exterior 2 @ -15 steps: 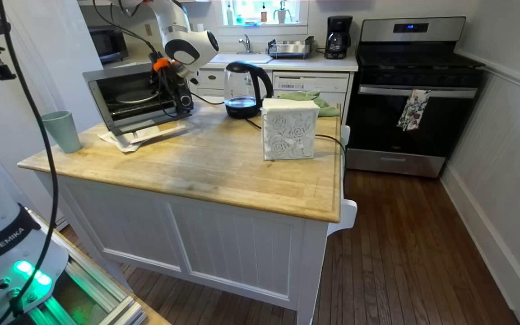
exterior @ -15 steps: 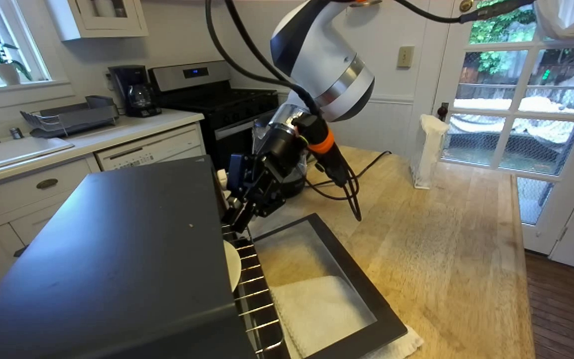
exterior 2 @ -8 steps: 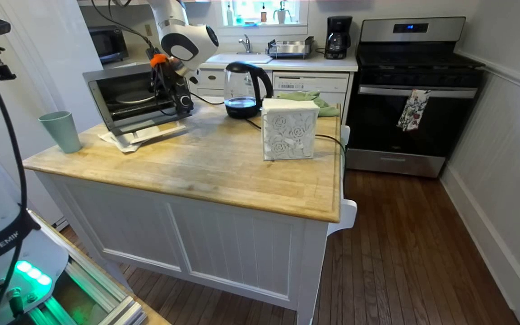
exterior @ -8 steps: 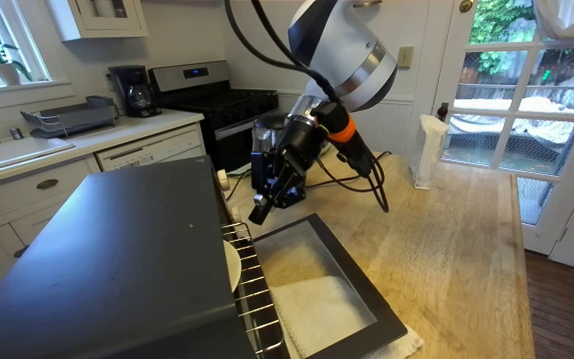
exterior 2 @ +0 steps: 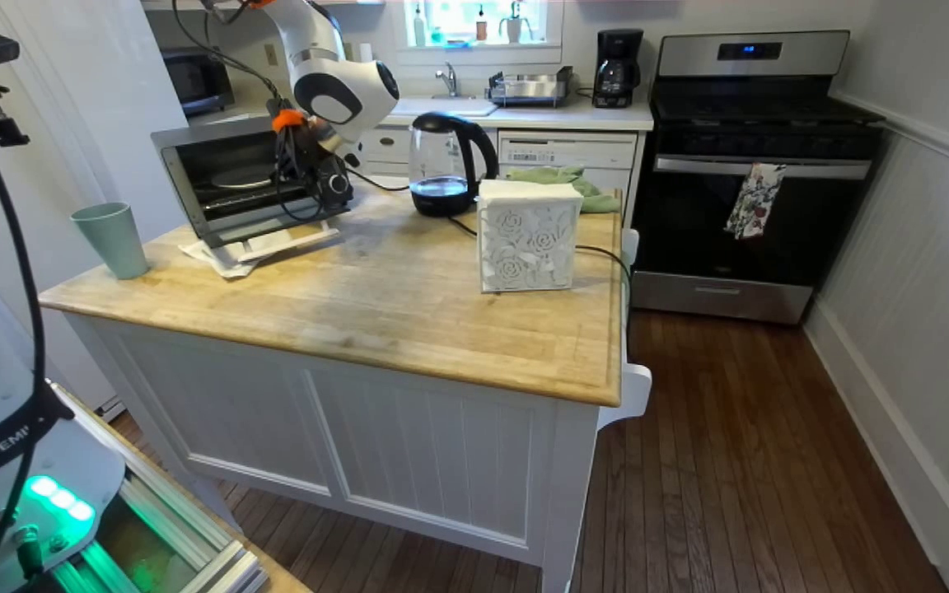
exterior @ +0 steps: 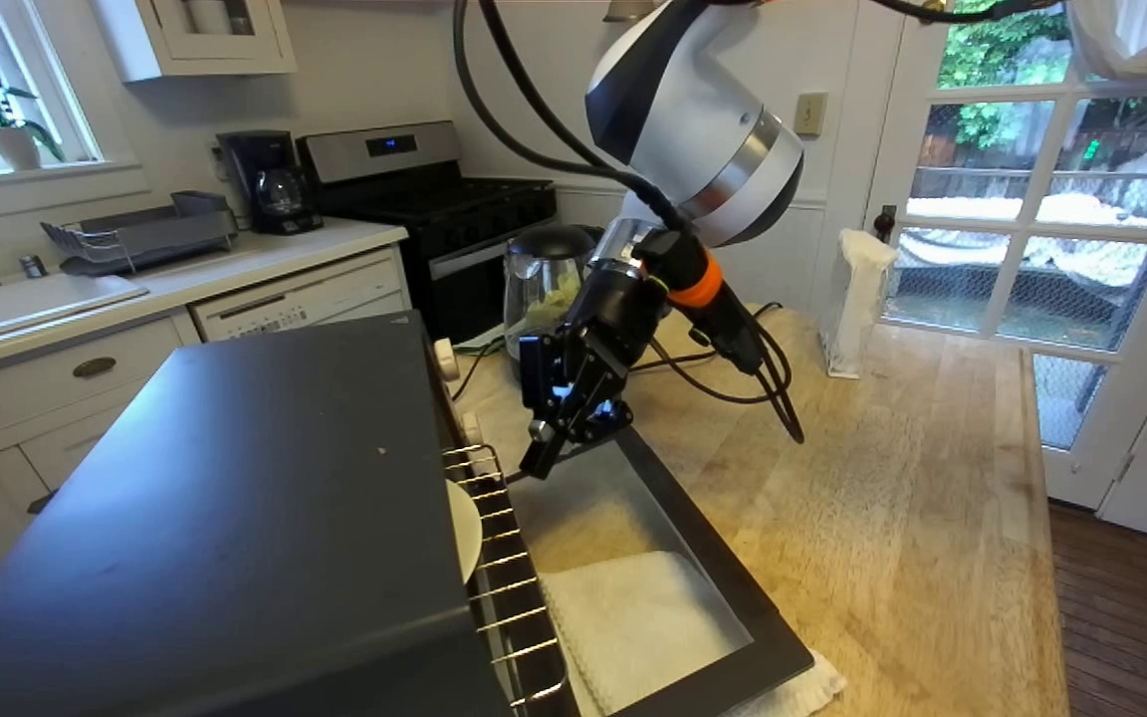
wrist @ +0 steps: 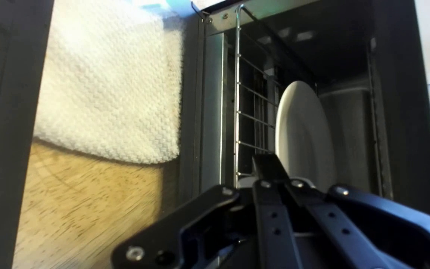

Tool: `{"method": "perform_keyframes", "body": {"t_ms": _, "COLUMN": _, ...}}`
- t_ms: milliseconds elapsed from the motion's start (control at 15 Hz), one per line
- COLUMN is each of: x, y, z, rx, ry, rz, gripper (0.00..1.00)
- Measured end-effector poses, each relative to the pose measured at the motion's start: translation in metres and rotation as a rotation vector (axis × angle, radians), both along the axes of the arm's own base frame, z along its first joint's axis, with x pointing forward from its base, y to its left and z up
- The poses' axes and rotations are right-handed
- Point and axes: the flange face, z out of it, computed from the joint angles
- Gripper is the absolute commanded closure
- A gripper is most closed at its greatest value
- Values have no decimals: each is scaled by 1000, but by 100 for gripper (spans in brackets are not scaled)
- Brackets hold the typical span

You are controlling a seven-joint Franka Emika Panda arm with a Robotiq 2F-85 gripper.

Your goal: Remove the plate from the oven top and put it in the oven on the oven wire rack

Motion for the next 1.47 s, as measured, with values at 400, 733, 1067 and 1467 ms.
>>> {"method": "perform_keyframes", "body": {"t_ms": 400, "x": 3, "y": 1, "z": -18, "rx": -40, "ry": 0, "rz": -43, "gripper": 100}}
{"method": "perform_keyframes", "body": {"t_ms": 733, "x": 4, "y": 14, "z": -26, "rx": -53, "ry": -8, "rz": -46, "gripper": 100}}
{"method": "perform_keyframes", "body": {"t_ms": 1067, "x": 9, "y": 25, "z": -27, "rx": -41, "ry": -19, "rz": -40, "gripper": 100}}
{"method": "perform_keyframes", "body": {"t_ms": 1467, "x": 22, "y": 43, "z": -28, "rx": -12, "ry": -38, "rz": -30, "gripper": 100}}
